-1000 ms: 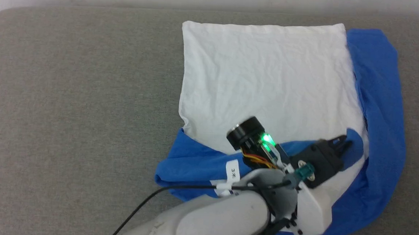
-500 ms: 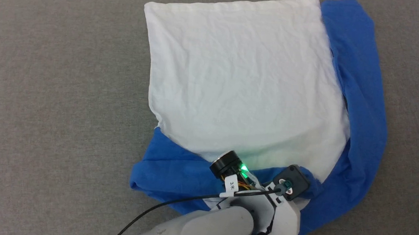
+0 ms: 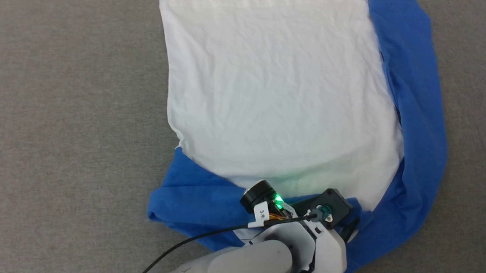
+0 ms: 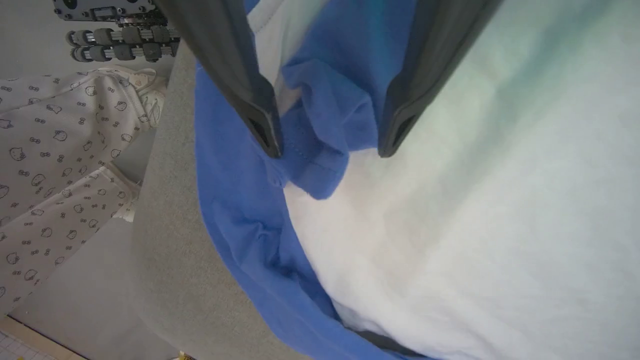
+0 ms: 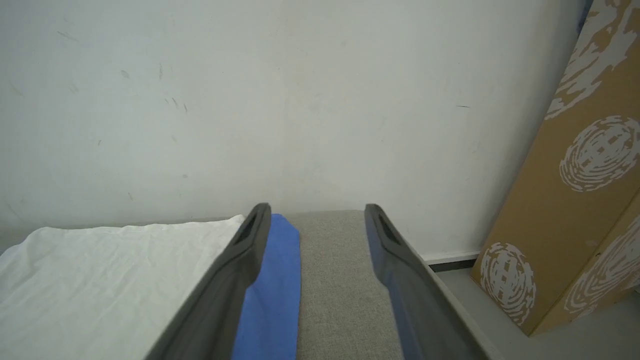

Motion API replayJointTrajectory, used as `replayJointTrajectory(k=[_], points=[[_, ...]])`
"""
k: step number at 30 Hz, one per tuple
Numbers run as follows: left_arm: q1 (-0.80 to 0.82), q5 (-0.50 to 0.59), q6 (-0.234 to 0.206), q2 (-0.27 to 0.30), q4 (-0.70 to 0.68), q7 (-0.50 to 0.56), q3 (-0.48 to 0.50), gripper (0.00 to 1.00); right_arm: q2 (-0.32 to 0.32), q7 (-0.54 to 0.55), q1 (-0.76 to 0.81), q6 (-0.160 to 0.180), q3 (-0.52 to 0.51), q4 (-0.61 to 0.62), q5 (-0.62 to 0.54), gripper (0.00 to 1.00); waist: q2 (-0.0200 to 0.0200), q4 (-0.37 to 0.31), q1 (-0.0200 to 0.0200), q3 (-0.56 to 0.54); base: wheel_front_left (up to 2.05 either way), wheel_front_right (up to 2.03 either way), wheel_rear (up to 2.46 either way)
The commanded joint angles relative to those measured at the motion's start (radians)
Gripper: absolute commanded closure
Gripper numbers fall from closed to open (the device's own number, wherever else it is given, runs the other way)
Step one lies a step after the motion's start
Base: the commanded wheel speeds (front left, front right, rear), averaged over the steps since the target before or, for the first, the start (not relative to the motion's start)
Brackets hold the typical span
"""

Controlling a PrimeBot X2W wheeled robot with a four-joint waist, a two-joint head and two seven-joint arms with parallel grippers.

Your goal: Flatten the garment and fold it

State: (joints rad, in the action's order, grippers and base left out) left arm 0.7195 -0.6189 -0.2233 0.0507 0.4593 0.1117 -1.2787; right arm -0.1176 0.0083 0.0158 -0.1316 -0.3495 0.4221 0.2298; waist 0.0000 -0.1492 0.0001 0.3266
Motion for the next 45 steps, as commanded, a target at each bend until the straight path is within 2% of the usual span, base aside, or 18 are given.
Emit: replayJointTrajectory(k=[1,10,15,17,21,27,29,32,36,38,40,45], points=[[0.009,-0.037,-0.012,0.0,-0.028,-0.026,-0.001,0.0,0.002,0.005,-0.005,0.001,-0.002,0.004,-0.004,0.0,0.0,0.03,-0.0001,-0.037,0.0,0.0,0.0],[0.108,-0.19,-0.082,0.0,-0.122,-0.203,0.042,0.0,0.016,0.034,0.03,0.001,-0.004,0.037,-0.024,0.0,0.0,0.092,-0.0001,-0.106,0.0,0.0,0.0],[0.143,-0.219,-0.146,0.005,-0.145,-0.319,0.139,0.0,0.029,0.048,0.05,0.001,0.002,0.054,-0.033,0.0,0.0,0.124,-0.0001,-0.137,0.0,0.0,0.0],[0.136,-0.21,-0.173,0.046,-0.17,-0.344,0.184,0.0,0.034,0.053,0.058,0.001,0.009,0.058,-0.036,0.0,0.0,0.134,-0.0001,-0.147,0.0,0.0,0.0],[0.073,-0.186,-0.256,0.183,-0.278,-0.365,0.279,0.0,0.044,0.059,0.071,0.001,0.019,0.061,-0.042,0.0,0.0,0.152,-0.0001,-0.164,0.0,0.0,0.0],[-0.123,-0.15,-0.412,0.4,-0.544,-0.373,0.463,0.0,0.054,0.065,0.094,0.001,0.03,0.06,-0.048,0.0,0.0,0.174,-0.0001,-0.181,0.0,0.0,0.0],[-0.211,-0.131,-0.457,0.452,-0.635,-0.373,0.527,0.0,0.056,0.065,0.098,0.001,0.034,0.059,-0.047,0.0,0.0,0.181,-0.0001,-0.182,0.0,0.0,0.0],[-0.344,-0.08,-0.495,0.501,-0.752,-0.373,0.61,0.0,0.06,0.064,0.105,0.001,0.039,0.056,-0.044,0.0,0.0,0.193,-0.0001,-0.181,0.0,0.0,0.0],[-0.485,0.041,-0.499,0.537,-0.839,-0.373,0.65,0.0,0.063,0.062,0.108,0.001,0.046,0.05,-0.039,0.0,0.0,0.208,-0.0001,-0.175,0.0,0.0,0.0],[-0.54,0.09,-0.496,0.513,-0.872,-0.373,0.668,0.0,0.064,0.062,0.109,0.001,0.053,0.044,-0.034,0.0,0.0,0.213,-0.0001,-0.17,0.0,0.0,0.0],[-0.591,0.14,-0.475,0.485,-0.887,-0.373,0.681,0.0,0.065,0.06,0.111,0.001,0.06,0.036,-0.03,0.0,0.0,0.216,-0.0001,-0.167,0.0,0.0,0.0],[-0.708,0.241,-0.395,0.414,-0.842,-0.373,0.722,0.0,0.067,0.052,0.13,0.001,0.067,0.01,-0.023,0.0,0.0,0.222,-0.0001,-0.166,0.0,0.0,0.0]])
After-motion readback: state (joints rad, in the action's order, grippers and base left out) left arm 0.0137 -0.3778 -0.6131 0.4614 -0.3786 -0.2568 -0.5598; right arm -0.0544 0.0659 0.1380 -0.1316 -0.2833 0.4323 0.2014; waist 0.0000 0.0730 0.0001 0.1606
